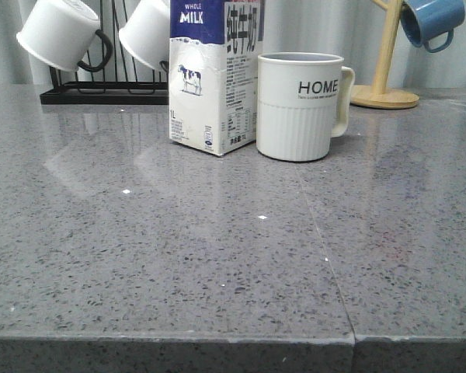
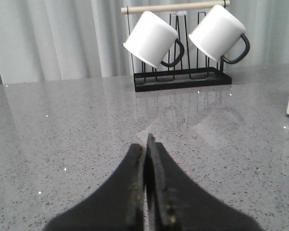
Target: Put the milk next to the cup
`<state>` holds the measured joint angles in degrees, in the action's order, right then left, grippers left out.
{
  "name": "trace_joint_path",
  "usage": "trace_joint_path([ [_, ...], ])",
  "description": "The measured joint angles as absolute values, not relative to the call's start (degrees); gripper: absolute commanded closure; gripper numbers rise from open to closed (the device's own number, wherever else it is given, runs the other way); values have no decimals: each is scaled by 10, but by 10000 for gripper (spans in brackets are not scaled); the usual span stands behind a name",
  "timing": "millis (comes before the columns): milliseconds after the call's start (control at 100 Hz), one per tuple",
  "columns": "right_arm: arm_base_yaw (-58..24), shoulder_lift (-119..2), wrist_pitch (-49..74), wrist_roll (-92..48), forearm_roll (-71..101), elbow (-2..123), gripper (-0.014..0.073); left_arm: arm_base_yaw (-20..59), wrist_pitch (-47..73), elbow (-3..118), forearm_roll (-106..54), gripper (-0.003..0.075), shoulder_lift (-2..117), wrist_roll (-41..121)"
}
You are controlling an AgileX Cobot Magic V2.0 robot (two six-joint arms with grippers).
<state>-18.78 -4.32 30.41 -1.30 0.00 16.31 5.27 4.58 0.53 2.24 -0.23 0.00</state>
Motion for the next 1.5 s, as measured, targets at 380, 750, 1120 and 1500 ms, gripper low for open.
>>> trace_joint_path([
  [380, -188, -43, 304, -13, 0, 163, 660, 47, 76, 4, 8, 741, -3, 0],
  [750, -188, -43, 304, -13, 0, 163, 660, 46, 76, 4, 8, 741, -3, 0],
  [1120, -188, -43, 304, -13, 0, 163, 660, 45, 76, 4, 8, 741, -3, 0],
  [1500, -179, -43, 257, -13, -4, 156, 660, 45, 76, 4, 8, 741, -3, 0],
])
